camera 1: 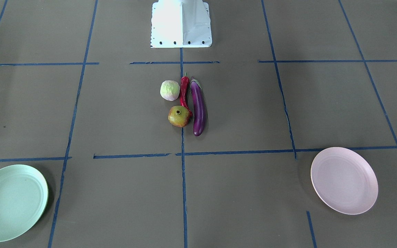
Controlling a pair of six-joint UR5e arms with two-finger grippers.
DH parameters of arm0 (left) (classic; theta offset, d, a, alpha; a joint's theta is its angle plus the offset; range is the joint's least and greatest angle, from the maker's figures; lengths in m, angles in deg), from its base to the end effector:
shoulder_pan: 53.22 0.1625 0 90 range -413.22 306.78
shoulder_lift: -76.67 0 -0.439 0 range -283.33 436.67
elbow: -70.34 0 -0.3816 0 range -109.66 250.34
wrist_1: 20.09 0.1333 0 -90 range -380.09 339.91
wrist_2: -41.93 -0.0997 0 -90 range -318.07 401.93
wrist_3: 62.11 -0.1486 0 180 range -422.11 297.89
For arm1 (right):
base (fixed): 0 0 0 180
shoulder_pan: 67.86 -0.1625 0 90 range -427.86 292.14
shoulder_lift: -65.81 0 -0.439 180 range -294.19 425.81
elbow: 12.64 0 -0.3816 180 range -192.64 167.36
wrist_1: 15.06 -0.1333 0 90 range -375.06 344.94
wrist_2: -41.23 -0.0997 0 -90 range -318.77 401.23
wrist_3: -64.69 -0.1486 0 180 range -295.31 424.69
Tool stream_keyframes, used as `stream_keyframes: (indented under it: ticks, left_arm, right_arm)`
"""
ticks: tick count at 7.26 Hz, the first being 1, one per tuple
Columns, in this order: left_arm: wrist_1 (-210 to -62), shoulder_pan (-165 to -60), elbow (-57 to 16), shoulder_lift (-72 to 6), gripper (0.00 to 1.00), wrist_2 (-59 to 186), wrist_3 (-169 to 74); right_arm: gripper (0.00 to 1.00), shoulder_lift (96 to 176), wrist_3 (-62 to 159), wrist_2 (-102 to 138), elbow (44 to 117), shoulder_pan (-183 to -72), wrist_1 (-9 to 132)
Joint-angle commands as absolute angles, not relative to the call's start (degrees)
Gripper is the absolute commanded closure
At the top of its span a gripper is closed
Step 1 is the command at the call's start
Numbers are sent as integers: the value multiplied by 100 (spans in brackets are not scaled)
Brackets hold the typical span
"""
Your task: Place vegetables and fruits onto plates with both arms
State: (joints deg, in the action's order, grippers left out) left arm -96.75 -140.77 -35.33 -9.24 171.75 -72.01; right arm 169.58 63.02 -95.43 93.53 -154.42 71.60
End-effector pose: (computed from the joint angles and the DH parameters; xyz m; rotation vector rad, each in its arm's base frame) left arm -0.0194 -0.4399 0.6409 0.0158 0.6966 0.1961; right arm 0.0020 -0.3870 0.6644 0.0582 -0.8172 -0.0699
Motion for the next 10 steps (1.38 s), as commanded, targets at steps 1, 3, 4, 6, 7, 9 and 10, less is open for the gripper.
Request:
stream_keyframes:
  ticks: [1,3,4,6,7,9,10]
  left_arm:
    - [-9717,-14068,-3566,-876,0,17210,-7230]
    - [-9700,-14076,-3618,-858,0,17237,-7230]
    - [-9717,-14076,-3619,-849,0,17228,-7204]
    - [-9770,-14067,-3619,-832,0,17280,-7204]
    - [-9779,-14067,-3619,-832,0,17280,-7204]
    - [-9770,-14067,-3662,-832,0,17289,-7204]
    - [-9753,-14067,-3697,-832,0,17350,-7204]
  right_arm:
    - [0,16952,6302,-9553,9362,-15443,7160]
    - [0,16960,6293,-9570,9388,-15443,7151]
    - [0,16978,6276,-9658,9397,-15443,7134]
    - [0,16996,6214,-9667,9415,-15443,7090]
    - [0,16996,6162,-9719,9432,-15443,7081]
    - [0,16987,5951,-9975,9458,-15443,7029]
    - [0,16987,5959,-10010,9537,-15434,7011]
